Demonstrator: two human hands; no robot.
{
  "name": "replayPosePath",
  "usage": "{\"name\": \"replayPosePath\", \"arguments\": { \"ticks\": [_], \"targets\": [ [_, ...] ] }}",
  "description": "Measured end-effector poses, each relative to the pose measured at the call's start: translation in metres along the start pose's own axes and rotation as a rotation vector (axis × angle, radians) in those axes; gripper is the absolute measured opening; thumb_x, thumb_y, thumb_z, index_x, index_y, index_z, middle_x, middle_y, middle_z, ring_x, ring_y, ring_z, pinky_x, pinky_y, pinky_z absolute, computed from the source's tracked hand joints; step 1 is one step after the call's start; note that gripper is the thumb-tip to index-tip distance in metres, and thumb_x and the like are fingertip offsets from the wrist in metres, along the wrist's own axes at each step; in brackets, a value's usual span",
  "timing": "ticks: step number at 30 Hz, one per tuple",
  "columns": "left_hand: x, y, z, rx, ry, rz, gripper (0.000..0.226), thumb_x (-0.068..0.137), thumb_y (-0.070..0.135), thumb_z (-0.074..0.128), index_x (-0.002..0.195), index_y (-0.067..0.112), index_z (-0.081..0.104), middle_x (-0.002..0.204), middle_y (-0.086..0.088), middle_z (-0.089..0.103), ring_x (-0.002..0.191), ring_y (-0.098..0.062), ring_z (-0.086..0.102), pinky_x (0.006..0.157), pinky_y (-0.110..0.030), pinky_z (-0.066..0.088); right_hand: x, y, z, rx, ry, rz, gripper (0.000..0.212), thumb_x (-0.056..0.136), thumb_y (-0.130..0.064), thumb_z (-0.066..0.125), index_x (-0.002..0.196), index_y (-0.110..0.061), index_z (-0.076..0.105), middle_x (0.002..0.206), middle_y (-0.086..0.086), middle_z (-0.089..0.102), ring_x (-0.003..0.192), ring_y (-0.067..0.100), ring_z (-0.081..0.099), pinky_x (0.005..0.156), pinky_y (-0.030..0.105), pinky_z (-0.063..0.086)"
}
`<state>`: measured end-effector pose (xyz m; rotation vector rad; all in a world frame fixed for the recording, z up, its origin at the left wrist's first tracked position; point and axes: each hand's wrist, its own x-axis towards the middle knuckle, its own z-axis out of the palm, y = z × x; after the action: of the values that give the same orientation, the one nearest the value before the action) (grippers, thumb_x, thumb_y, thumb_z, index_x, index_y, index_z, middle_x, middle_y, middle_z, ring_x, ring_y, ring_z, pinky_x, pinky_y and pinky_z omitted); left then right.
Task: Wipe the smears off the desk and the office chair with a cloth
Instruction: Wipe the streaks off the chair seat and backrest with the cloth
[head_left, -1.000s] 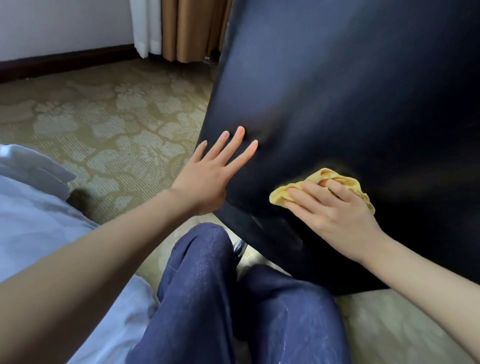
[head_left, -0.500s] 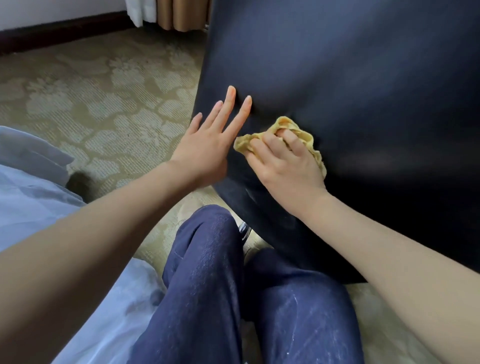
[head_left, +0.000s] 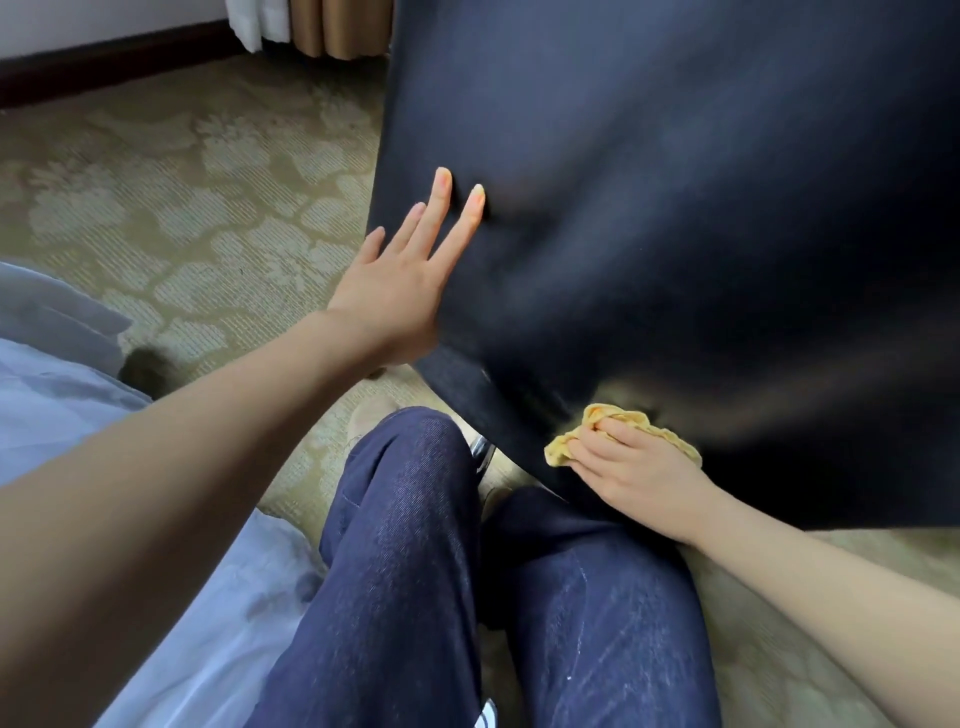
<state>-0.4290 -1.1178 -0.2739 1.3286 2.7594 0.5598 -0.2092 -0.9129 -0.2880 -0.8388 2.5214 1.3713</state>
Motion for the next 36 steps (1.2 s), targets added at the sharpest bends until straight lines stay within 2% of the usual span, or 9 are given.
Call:
{"name": "replayPosePath", "arguments": {
  "ticks": [2,6,14,18,22,25,28,31,36],
  "targets": [
    [-0.001,0.002,-0.002,-0.001,0.011,0.004,0.109,0.074,-0.005,0.052,0.147,0.027,-0.022,0.156,-0.005,-0.025,0.145,-0.03,0.014,0.113,-0.045,0.02,-0.014,0.007,-0.007,0.032,0.031,0.028,0.02,0.078,-0.019,0.066,0.095,-0.016,0.076,0.099,-0.003,0.07,0.099,0.016,0.065,0.1,0.033,0.03],
    [-0.003,0.0,-0.004,-0.015,-0.004,0.01,0.107,0.076,-0.002,0.054,0.148,0.028,-0.02,0.157,-0.004,-0.023,0.146,-0.029,0.007,0.113,-0.045,0.021,-0.021,0.028,-0.024,0.088,0.118,0.146,0.035,0.089,-0.009,0.041,0.098,-0.017,0.074,0.101,-0.003,0.069,0.096,0.016,0.065,0.096,0.033,0.032],
    [-0.006,-0.004,-0.011,0.024,-0.007,0.02,0.106,0.081,0.001,0.055,0.147,0.033,-0.022,0.157,0.002,-0.025,0.147,-0.028,-0.002,0.116,-0.047,0.015,0.038,0.081,-0.071,0.012,0.324,0.419,0.03,0.091,-0.011,0.046,0.103,-0.025,0.071,0.096,-0.008,0.067,0.094,0.016,0.064,0.09,0.03,0.032],
    [-0.004,-0.015,-0.016,0.084,-0.004,0.042,0.104,0.085,0.004,0.054,0.145,0.038,-0.023,0.157,0.006,-0.024,0.147,-0.03,-0.007,0.115,-0.048,0.01,0.088,0.098,-0.086,-0.015,0.235,0.506,0.029,0.091,-0.017,0.046,0.101,-0.03,0.07,0.1,-0.011,0.066,0.104,0.013,0.061,0.096,0.032,0.028],
    [-0.002,-0.02,-0.017,0.122,0.026,0.072,0.1,0.085,0.004,0.051,0.146,0.038,-0.021,0.159,0.004,-0.018,0.147,-0.03,-0.006,0.115,-0.049,0.01,0.124,0.091,-0.082,-0.011,0.087,0.451,0.041,0.09,-0.026,0.035,0.122,-0.03,0.061,0.12,-0.008,0.06,0.123,0.013,0.049,0.108,0.035,0.028],
    [-0.001,-0.023,-0.013,0.155,0.06,0.095,0.101,0.082,0.002,0.05,0.147,0.035,-0.021,0.16,0.002,-0.015,0.147,-0.03,-0.003,0.115,-0.049,0.013,0.142,0.076,-0.066,-0.024,-0.027,0.292,0.05,0.098,-0.029,0.025,0.146,-0.016,0.031,0.147,0.004,0.038,0.139,0.022,0.026,0.115,0.039,0.017],
    [0.0,-0.026,-0.006,0.164,0.1,0.111,0.102,0.081,0.001,0.053,0.149,0.033,-0.017,0.16,0.0,-0.01,0.147,-0.031,0.001,0.115,-0.05,0.014,0.151,0.052,-0.043,0.009,-0.123,0.171,0.053,0.102,-0.027,0.023,0.149,-0.005,0.015,0.154,0.011,0.023,0.143,0.027,0.013,0.116,0.045,0.007],
    [0.0,-0.027,0.002,0.154,0.123,0.114,0.104,0.079,-0.002,0.056,0.15,0.031,-0.012,0.161,-0.001,-0.007,0.147,-0.032,0.003,0.115,-0.051,0.016,0.144,0.023,-0.022,0.038,-0.128,0.069,0.05,0.101,-0.024,0.025,0.147,-0.004,0.021,0.151,0.011,0.027,0.142,0.027,0.016,0.116,0.044,0.004],
    [0.0,-0.03,0.01,0.173,0.124,0.108,0.11,0.075,-0.005,0.059,0.15,0.031,-0.012,0.161,-0.001,-0.007,0.147,-0.031,0.004,0.114,-0.05,0.016,0.089,-0.017,0.007,0.081,-0.125,-0.068,0.045,0.097,-0.025,0.032,0.139,-0.011,0.043,0.14,0.002,0.045,0.134,0.021,0.036,0.115,0.038,0.017]
  ]
}}
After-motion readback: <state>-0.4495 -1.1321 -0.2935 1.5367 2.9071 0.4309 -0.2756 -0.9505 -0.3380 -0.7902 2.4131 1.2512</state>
